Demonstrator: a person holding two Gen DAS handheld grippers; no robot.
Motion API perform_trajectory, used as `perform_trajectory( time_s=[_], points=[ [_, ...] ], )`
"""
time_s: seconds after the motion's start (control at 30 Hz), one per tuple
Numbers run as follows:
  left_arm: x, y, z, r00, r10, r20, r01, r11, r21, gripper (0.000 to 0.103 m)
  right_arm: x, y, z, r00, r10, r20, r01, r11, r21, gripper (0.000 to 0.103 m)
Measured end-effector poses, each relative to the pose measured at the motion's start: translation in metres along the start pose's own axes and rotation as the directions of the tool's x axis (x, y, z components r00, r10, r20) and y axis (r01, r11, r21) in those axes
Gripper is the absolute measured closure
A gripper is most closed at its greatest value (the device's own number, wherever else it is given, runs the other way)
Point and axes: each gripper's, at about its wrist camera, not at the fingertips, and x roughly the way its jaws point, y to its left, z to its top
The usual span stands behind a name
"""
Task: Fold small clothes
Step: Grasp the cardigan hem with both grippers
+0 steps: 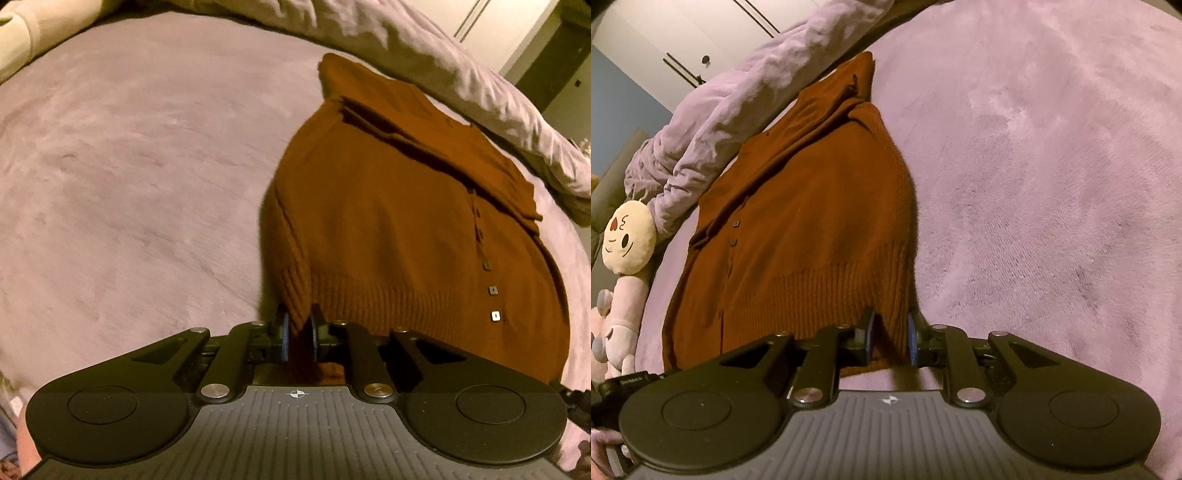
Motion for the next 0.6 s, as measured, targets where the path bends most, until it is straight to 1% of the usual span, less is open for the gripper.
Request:
perform_trajectory(
  time_s=[0.1,0.2,0.23,0.27,0.33,0.4,0.47,0.53,0.6],
  points=[
    [-0.002,0.003,0.002,1.0,-0.019,-0.002,0.019,1.0,-0.002,0.09,0.0,0.001,0.0,1.0,-0.002,0.0,0.002,1.0,-0.014,0.088],
    [0.002,0.002,0.003,1.0,-0.011,-0.016,0.011,1.0,0.006,0.088,0.0,0.001,0.002,1.0,-0.002,-0.004,0.002,1.0,-0.011,0.088],
    [0.004,0.002,0.003,1.0,-0.013,-0.022,0.013,1.0,0.008,0.087,0.0,0.002,0.003,1.0,-0.005,-0.006,0.005,1.0,-0.013,0.088],
    [0.006,0.0,0.003,0.999,-0.013,-0.029,0.014,1.0,0.013,0.081,0.001,0.002,0.003,1.0,-0.006,-0.009,0.005,1.0,-0.013,0.087],
    [0.009,-0.002,0.003,0.999,-0.022,-0.041,0.023,1.0,0.021,0.077,0.002,0.003,0.005,1.0,-0.006,-0.017,0.005,1.0,-0.014,0.087],
    [0.014,-0.004,0.004,0.998,-0.035,-0.06,0.037,0.999,0.038,0.078,0.003,0.002,0.007,1.0,0.0,-0.025,0.0,1.0,-0.007,0.087],
    [0.017,-0.006,0.006,0.996,-0.037,-0.076,0.041,0.998,0.055,0.088,0.005,0.001,0.01,0.999,0.008,-0.033,-0.008,1.0,-0.003,0.087],
    [0.017,-0.005,0.009,0.995,-0.049,-0.087,0.054,0.997,0.057,0.09,0.006,0.0,0.011,0.999,0.019,-0.04,-0.019,1.0,-0.002,0.087],
    [0.015,-0.002,0.014,0.992,-0.075,-0.097,0.079,0.996,0.034,0.091,0.006,0.0,0.014,0.998,0.03,-0.046,-0.03,1.0,0.003,0.095]
  ],
)
